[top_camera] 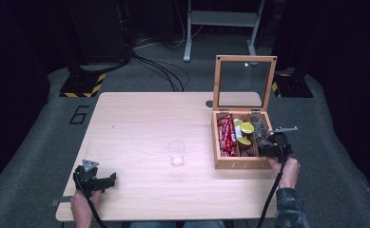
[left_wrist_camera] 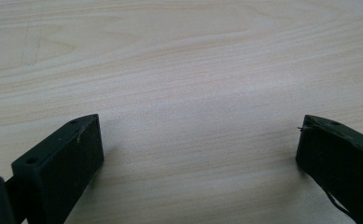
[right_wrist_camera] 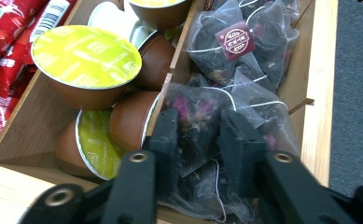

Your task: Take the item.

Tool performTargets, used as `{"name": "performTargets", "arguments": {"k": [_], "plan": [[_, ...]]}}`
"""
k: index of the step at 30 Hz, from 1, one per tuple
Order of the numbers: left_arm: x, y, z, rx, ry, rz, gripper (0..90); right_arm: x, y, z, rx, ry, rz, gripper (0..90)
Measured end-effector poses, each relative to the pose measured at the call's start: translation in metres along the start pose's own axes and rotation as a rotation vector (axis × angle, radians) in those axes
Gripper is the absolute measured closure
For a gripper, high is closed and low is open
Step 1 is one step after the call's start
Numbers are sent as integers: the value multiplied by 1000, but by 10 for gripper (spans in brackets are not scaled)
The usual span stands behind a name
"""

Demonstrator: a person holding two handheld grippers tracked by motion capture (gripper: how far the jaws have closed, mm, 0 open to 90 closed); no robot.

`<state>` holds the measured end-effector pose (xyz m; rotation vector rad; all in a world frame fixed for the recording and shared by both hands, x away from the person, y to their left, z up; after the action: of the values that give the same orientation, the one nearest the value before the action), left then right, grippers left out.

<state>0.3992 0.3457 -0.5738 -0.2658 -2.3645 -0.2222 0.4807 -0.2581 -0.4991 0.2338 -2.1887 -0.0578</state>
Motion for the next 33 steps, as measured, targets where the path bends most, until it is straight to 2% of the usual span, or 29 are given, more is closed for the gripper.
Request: {"name": "performTargets", "arguments": {"k": [1, 5, 9, 16, 31, 33], "plan": [[0, 0, 0, 0, 0, 0, 5, -2, -1, 0, 14, 0, -2, 742], [0, 0, 0, 1, -1, 0, 5, -3, 0, -1, 20, -5, 2, 801], [0, 0, 0, 0, 0, 0, 5, 0, 1, 0, 16, -4, 12, 817], [0, 0, 0, 0, 0, 0, 5, 10, -4, -2, 12, -51, 9, 822], [0, 0, 0, 1, -1, 0, 5, 35, 4, -6, 40, -120, 10, 828], [0, 0, 0, 0, 0, 0, 5, 39, 6, -7, 32, -124, 8, 828]]}}
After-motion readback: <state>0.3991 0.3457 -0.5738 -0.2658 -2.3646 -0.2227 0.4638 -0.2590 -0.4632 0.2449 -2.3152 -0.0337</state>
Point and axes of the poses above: each handheld gripper's, and its own axes: x roughly backward along the jaws, z roughly out of its underside, y roughly to its left, the point moved 6 cm from there along -x, roughly forward along the jaws, and after that the axes turned 7 degrees about -x, right-handed, at the moved point
